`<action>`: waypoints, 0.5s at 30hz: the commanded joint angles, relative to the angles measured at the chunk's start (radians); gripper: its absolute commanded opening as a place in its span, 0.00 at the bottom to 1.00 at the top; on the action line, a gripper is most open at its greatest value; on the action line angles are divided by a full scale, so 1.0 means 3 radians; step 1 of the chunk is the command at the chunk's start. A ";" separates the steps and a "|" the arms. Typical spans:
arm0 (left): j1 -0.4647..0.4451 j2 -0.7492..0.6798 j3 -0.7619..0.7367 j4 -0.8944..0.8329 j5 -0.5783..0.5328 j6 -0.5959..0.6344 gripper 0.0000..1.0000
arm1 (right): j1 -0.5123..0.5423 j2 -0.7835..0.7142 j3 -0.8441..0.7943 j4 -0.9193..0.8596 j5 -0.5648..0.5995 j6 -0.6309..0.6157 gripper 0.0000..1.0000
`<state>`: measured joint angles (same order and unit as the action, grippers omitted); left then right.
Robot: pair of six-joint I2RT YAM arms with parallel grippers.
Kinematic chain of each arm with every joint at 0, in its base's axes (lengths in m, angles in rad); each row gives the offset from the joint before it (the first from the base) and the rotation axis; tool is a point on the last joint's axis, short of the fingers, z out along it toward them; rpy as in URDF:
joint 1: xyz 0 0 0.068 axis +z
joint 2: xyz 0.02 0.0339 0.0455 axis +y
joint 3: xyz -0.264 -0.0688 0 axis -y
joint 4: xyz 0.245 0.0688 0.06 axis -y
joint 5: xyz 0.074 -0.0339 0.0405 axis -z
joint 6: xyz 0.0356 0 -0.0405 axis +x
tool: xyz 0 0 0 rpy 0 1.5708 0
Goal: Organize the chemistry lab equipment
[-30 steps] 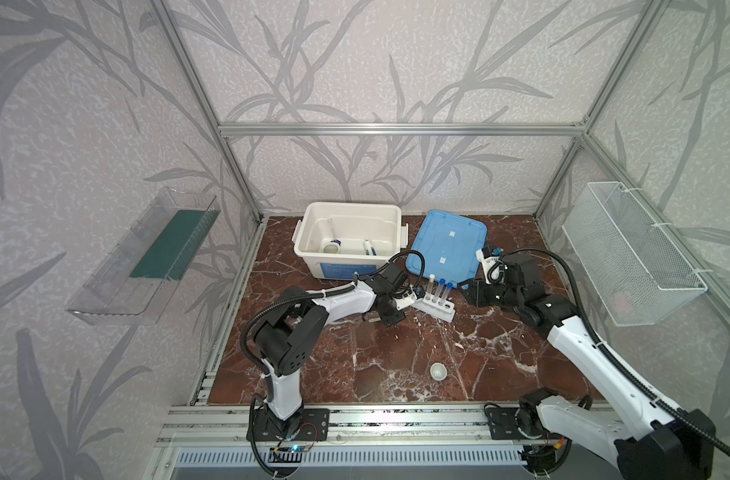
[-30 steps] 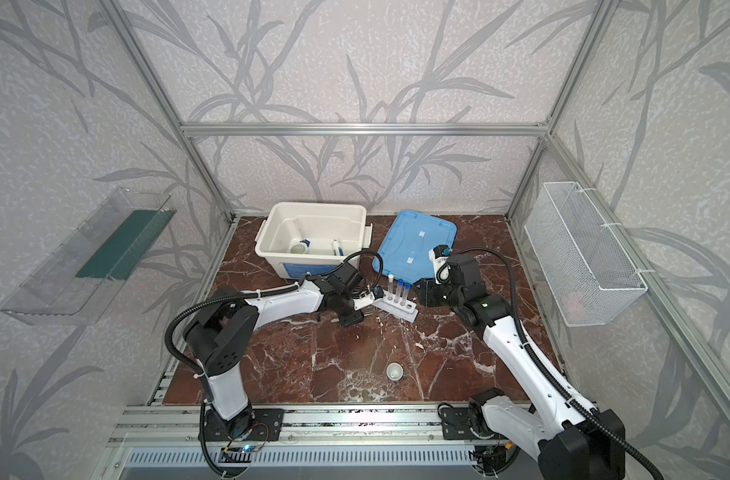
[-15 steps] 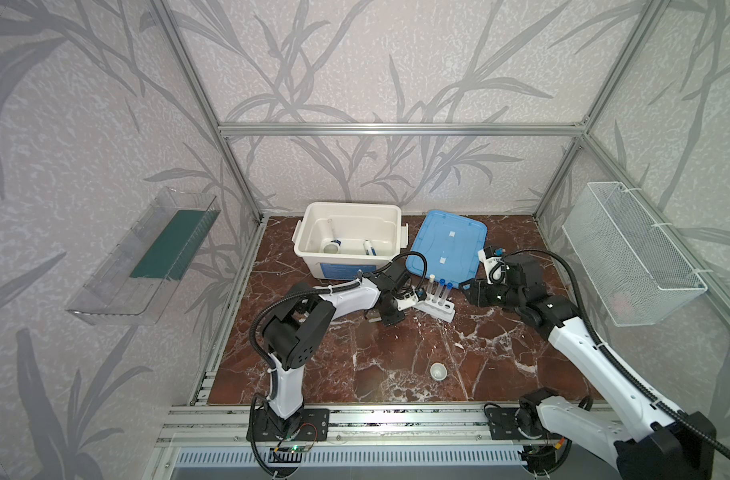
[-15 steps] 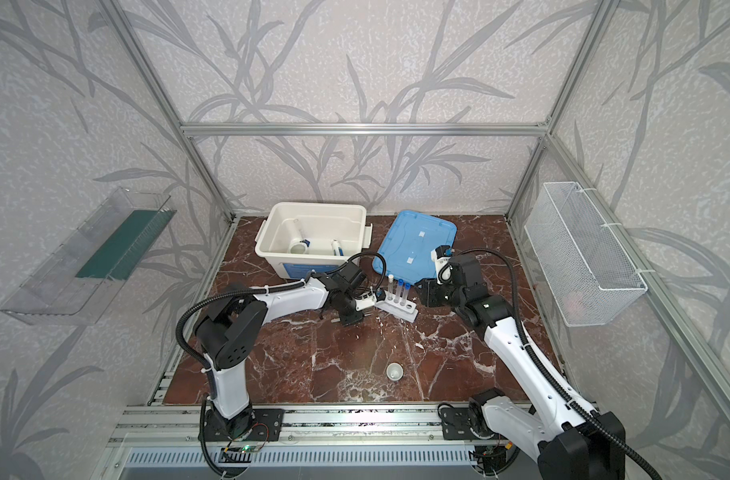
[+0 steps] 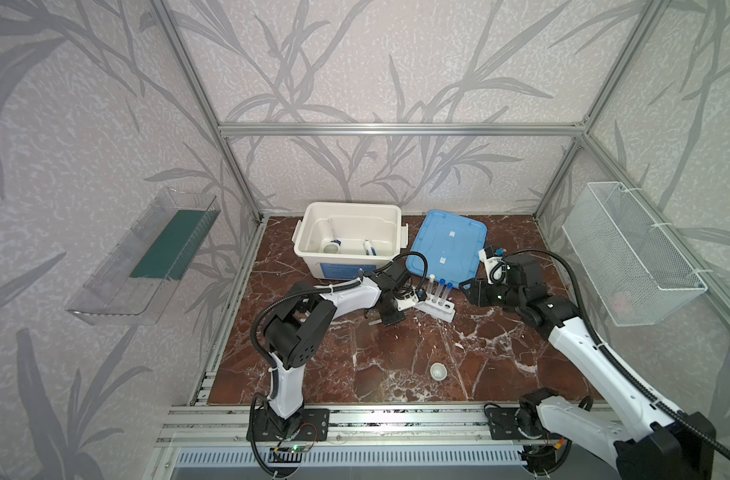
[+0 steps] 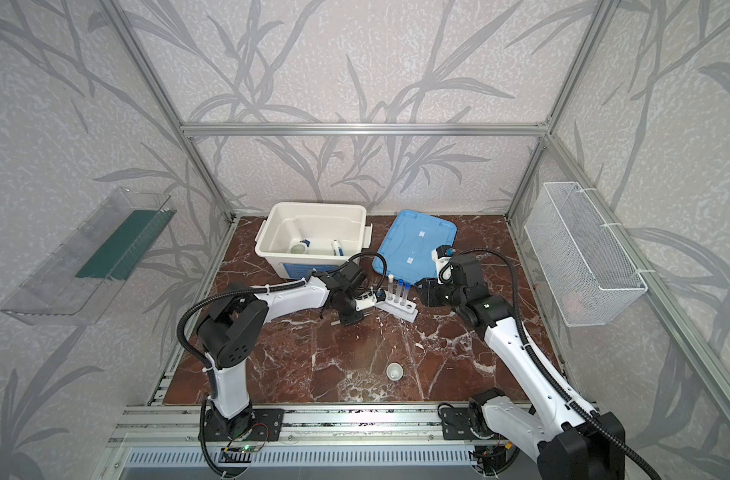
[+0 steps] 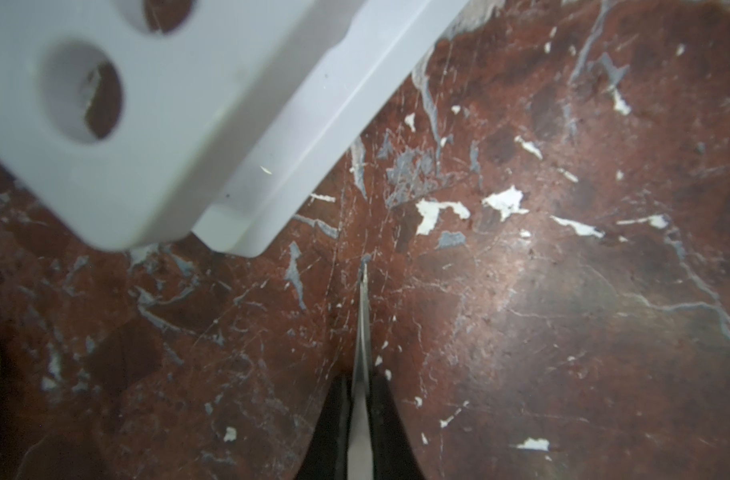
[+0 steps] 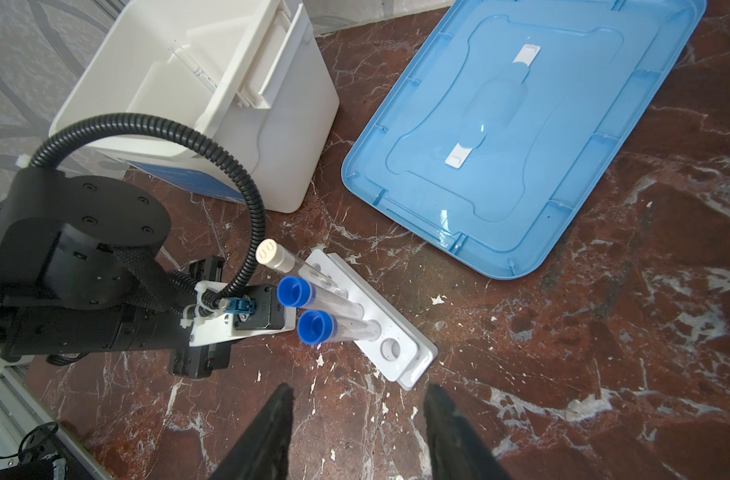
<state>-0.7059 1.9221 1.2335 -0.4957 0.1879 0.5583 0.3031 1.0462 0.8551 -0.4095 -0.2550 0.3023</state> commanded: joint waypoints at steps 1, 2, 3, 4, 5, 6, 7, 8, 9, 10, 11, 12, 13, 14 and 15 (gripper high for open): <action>0.0013 0.0026 0.0056 -0.0157 0.0051 0.0076 0.08 | -0.0018 -0.0061 -0.0029 0.0053 -0.0024 0.0015 0.52; 0.0015 0.0012 0.0047 -0.0159 0.0050 0.0067 0.08 | -0.0019 -0.0066 -0.0028 0.0050 -0.0024 0.0019 0.52; 0.0015 -0.0001 0.0042 -0.0168 0.0054 0.0062 0.08 | -0.0018 -0.0068 -0.0028 0.0049 -0.0020 0.0020 0.52; 0.0016 -0.0027 0.0035 -0.0173 0.0060 0.0046 0.07 | -0.0018 -0.0072 -0.0028 0.0041 -0.0019 0.0020 0.52; 0.0013 -0.0057 0.0023 -0.0169 0.0064 0.0028 0.07 | -0.0019 -0.0072 -0.0023 0.0041 -0.0019 0.0020 0.52; 0.0014 -0.0092 0.0010 -0.0169 0.0059 0.0020 0.07 | -0.0018 -0.0072 -0.0018 0.0040 -0.0023 0.0020 0.52; 0.0013 -0.0135 -0.0005 -0.0173 0.0059 0.0007 0.07 | -0.0018 -0.0072 -0.0013 0.0037 -0.0023 0.0025 0.51; 0.0013 -0.0183 -0.0020 -0.0170 0.0056 -0.0011 0.07 | -0.0018 -0.0072 -0.0007 0.0034 -0.0024 0.0025 0.51; 0.0012 -0.0229 -0.0035 -0.0168 0.0049 -0.0024 0.06 | -0.0018 -0.0072 -0.0003 0.0034 -0.0027 0.0025 0.52; 0.0014 -0.0283 -0.0053 -0.0168 0.0044 -0.0039 0.06 | -0.0018 -0.0067 -0.0002 0.0036 -0.0032 0.0030 0.51; 0.0012 -0.0335 -0.0068 -0.0166 0.0041 -0.0050 0.06 | -0.0018 -0.0062 0.0003 0.0036 -0.0035 0.0030 0.51; 0.0012 -0.0386 -0.0081 -0.0171 0.0034 -0.0067 0.06 | -0.0018 -0.0061 0.0008 0.0035 -0.0038 0.0035 0.51; 0.0017 -0.0448 -0.0096 -0.0177 0.0024 -0.0082 0.06 | -0.0018 -0.0061 0.0013 0.0039 -0.0040 0.0035 0.51; 0.0019 -0.0506 -0.0109 -0.0182 0.0016 -0.0092 0.06 | -0.0021 -0.0061 0.0013 0.0041 -0.0040 0.0040 0.51; 0.0020 -0.0563 -0.0118 -0.0191 0.0009 -0.0104 0.06 | -0.0018 -0.0061 0.0017 0.0038 -0.0047 0.0040 0.51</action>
<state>-0.7055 1.8248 1.2102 -0.5243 0.1883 0.5365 0.3008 1.0451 0.8551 -0.4091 -0.2558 0.3069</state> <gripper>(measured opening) 0.082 0.513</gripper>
